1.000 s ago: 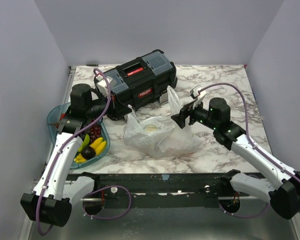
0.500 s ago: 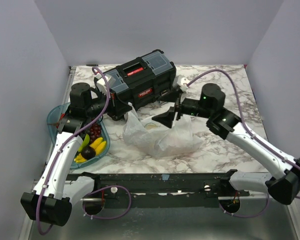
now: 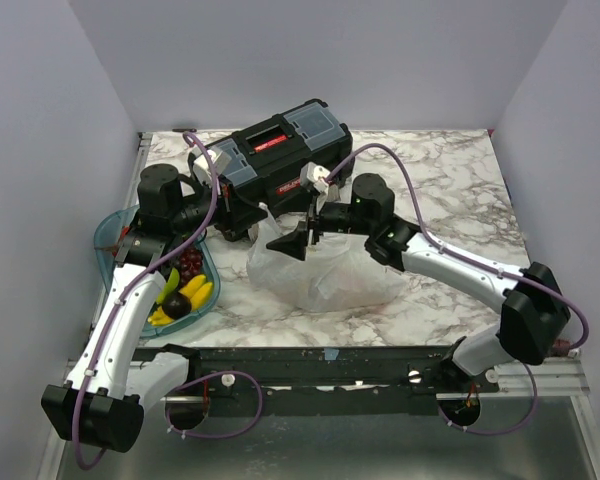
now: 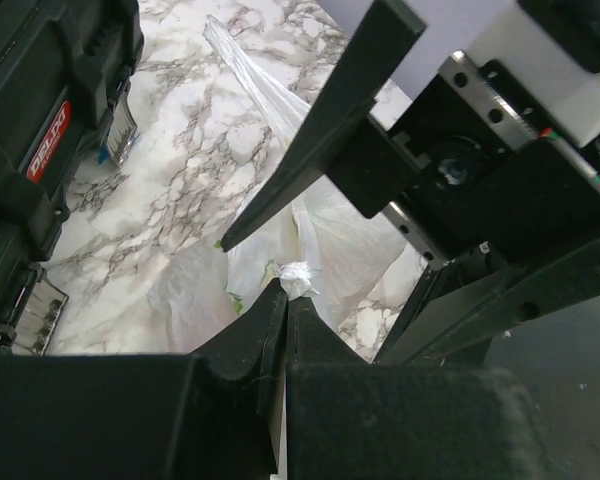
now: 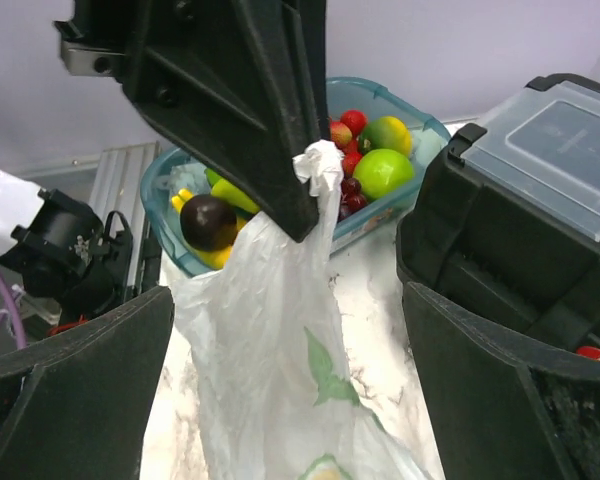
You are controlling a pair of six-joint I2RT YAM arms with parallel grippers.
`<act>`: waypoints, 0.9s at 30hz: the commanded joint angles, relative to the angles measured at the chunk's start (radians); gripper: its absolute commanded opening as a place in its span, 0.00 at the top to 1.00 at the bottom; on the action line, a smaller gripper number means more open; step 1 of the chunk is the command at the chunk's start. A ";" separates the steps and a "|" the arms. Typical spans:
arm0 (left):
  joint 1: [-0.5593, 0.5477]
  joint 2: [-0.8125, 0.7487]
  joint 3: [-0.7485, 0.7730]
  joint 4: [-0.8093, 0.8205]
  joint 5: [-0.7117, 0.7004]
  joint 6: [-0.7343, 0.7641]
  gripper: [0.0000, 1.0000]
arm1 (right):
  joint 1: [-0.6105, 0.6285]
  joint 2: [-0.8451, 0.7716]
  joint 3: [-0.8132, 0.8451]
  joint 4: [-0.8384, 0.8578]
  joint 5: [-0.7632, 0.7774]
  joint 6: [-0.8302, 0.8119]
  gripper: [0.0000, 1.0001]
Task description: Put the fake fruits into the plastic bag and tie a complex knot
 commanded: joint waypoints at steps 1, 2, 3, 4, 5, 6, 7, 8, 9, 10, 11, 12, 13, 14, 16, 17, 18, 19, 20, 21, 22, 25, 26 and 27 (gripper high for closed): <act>-0.005 0.007 0.004 0.051 0.044 -0.014 1.00 | 0.021 0.077 -0.001 0.169 -0.060 0.065 0.00; -0.006 0.010 0.010 0.058 0.045 -0.015 1.00 | 0.028 0.096 -0.009 0.183 -0.068 0.067 0.00; -0.005 0.013 0.015 0.063 0.043 -0.016 1.00 | 0.033 0.112 -0.019 0.198 -0.079 0.063 0.03; -0.005 0.016 0.022 0.065 0.044 -0.018 1.00 | 0.035 0.129 -0.042 0.216 -0.084 0.058 0.09; -0.006 0.020 0.030 0.069 0.042 -0.022 1.00 | 0.037 0.145 -0.067 0.236 -0.083 0.057 0.19; -0.005 0.023 0.039 0.072 0.036 -0.024 1.00 | 0.036 0.159 -0.097 0.241 -0.084 0.039 0.30; -0.004 0.025 0.050 0.074 0.033 -0.022 1.00 | 0.037 0.171 -0.133 0.237 -0.077 0.015 0.45; -0.002 0.027 0.062 0.076 0.025 -0.016 1.00 | 0.036 0.179 -0.169 0.246 -0.068 -0.025 0.57; 0.001 0.030 0.074 0.077 0.013 -0.015 1.00 | 0.035 0.183 -0.216 0.247 -0.063 -0.065 0.65; 0.010 0.032 0.081 0.081 0.004 -0.015 1.00 | 0.036 0.185 -0.251 0.236 -0.048 -0.116 0.70; 0.019 0.035 0.090 0.082 -0.007 -0.015 1.00 | 0.033 0.189 -0.290 0.230 -0.042 -0.149 0.74; 0.029 0.037 0.093 0.086 -0.017 -0.015 1.00 | 0.027 0.192 -0.316 0.218 -0.046 -0.186 0.75; 0.043 0.038 0.096 0.096 -0.022 -0.018 1.00 | 0.022 0.194 -0.344 0.206 -0.042 -0.216 0.75; 0.056 0.041 0.096 0.103 -0.022 -0.019 1.00 | 0.013 0.198 -0.362 0.200 -0.038 -0.238 0.75; 0.075 0.043 0.098 0.105 -0.035 -0.008 1.00 | -0.006 0.204 -0.392 0.186 -0.043 -0.267 0.85; 0.084 0.045 0.097 0.104 -0.044 -0.005 1.00 | -0.014 0.203 -0.401 0.186 -0.043 -0.282 0.96; 0.090 0.046 0.095 0.101 -0.060 -0.002 1.00 | -0.023 0.199 -0.411 0.186 -0.039 -0.292 0.99; 0.093 0.046 0.091 0.093 -0.076 0.006 1.00 | -0.027 0.195 -0.416 0.190 -0.037 -0.298 0.99; 0.093 0.047 0.087 0.080 -0.104 0.014 1.00 | -0.029 0.190 -0.419 0.189 -0.035 -0.304 0.99; 0.094 0.047 0.082 0.074 -0.122 0.023 1.00 | -0.031 0.186 -0.421 0.186 -0.034 -0.309 0.99; 0.096 0.046 0.074 0.073 -0.141 0.030 1.00 | -0.032 0.180 -0.424 0.184 -0.038 -0.315 0.99; 0.121 0.051 0.061 0.079 -0.186 0.022 1.00 | -0.031 0.165 -0.440 0.176 -0.054 -0.349 0.99; 0.130 0.058 0.071 0.070 -0.205 0.017 1.00 | -0.032 0.162 -0.446 0.174 -0.054 -0.365 0.99; 0.140 0.070 0.082 0.057 -0.235 0.022 1.00 | -0.031 0.157 -0.456 0.172 -0.054 -0.375 0.99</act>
